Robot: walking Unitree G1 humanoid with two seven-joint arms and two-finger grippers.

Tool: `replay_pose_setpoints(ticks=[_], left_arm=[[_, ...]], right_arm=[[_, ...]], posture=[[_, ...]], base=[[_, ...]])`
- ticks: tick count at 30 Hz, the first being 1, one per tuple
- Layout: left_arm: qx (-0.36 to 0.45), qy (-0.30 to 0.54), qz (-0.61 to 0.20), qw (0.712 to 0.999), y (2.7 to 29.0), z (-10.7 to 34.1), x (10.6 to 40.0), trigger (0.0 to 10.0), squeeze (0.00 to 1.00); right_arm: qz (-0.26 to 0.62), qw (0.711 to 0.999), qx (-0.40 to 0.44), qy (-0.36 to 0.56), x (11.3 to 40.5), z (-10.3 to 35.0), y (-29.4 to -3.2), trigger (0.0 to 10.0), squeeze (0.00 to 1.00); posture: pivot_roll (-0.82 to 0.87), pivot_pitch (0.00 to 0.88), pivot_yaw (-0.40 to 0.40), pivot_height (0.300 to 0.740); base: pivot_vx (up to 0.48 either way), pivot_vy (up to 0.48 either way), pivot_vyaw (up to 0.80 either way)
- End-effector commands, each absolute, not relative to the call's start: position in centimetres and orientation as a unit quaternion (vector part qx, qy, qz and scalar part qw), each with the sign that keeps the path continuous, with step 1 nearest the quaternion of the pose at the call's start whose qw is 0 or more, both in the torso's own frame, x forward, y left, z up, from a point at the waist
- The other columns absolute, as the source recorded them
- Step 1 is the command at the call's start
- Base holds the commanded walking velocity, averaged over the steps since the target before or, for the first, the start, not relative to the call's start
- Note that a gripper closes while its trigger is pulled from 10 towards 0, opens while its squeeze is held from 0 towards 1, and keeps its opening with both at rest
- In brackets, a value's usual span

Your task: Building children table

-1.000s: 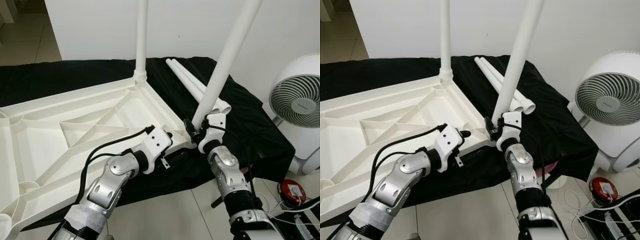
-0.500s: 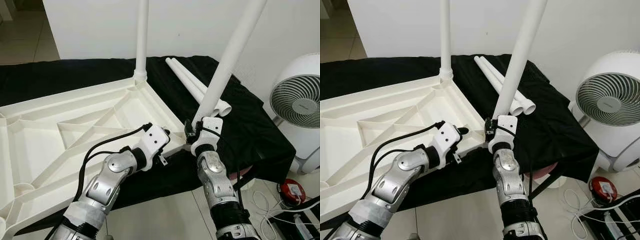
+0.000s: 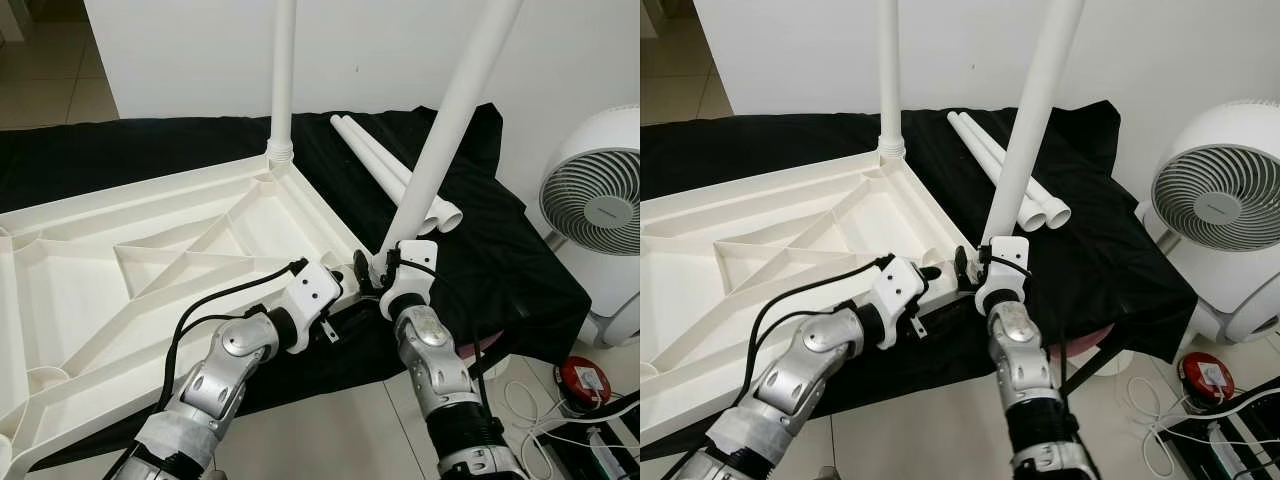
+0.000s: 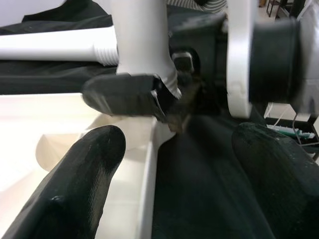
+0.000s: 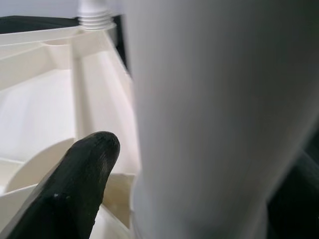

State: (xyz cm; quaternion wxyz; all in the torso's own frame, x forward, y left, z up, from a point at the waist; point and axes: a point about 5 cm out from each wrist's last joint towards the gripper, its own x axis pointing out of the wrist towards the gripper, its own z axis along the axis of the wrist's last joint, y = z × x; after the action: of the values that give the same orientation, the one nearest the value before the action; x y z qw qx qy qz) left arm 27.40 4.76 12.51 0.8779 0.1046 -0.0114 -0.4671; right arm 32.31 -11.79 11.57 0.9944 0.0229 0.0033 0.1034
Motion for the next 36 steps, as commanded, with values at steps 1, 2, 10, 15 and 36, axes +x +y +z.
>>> replay_pose_setpoints(ticks=[1, 2, 10, 15, 36], left_arm=[[0.11, -0.017, -0.463, 0.879, 4.7, 12.5, 27.3, 10.0, 0.0], [0.111, -0.018, -0.464, 0.879, 4.7, 12.5, 27.2, 10.0, 0.0], [0.112, -0.025, -0.467, 0.877, 4.7, 12.9, 27.2, 10.0, 0.0], [0.108, -0.023, -0.473, 0.874, 4.7, 13.0, 27.1, 10.0, 0.0], [0.105, -0.022, -0.473, 0.875, 4.7, 13.3, 26.9, 10.0, 0.0]], right_arm=[[0.142, 0.99, 0.017, 0.003, 32.5, 11.7, -11.6, 10.0, 0.0], [0.155, 0.988, 0.01, 0.001, 32.5, 11.7, -11.8, 10.0, 0.0], [0.25, 0.967, -0.042, -0.009, 32.7, 12.0, -12.6, 10.0, 0.0], [0.294, 0.953, -0.076, -0.009, 32.9, 12.1, -13.6, 10.0, 0.0], [0.369, 0.918, -0.138, 0.038, 34.5, 11.3, -16.2, 0.0, 0.0]], posture=[[0.02, 0.0, -0.08, 0.74], [0.02, 0.0, -0.08, 0.74], [0.02, 0.0, -0.073, 0.74], [0.02, 0.0, -0.071, 0.74], [0.03, 0.0, -0.068, 0.74]], base=[[0.0, 0.0, 0.0], [0.0, 0.0, 0.0], [0.0, 0.0, 0.0], [0.0, 0.0, 0.0], [0.0, 0.0, 0.0]])
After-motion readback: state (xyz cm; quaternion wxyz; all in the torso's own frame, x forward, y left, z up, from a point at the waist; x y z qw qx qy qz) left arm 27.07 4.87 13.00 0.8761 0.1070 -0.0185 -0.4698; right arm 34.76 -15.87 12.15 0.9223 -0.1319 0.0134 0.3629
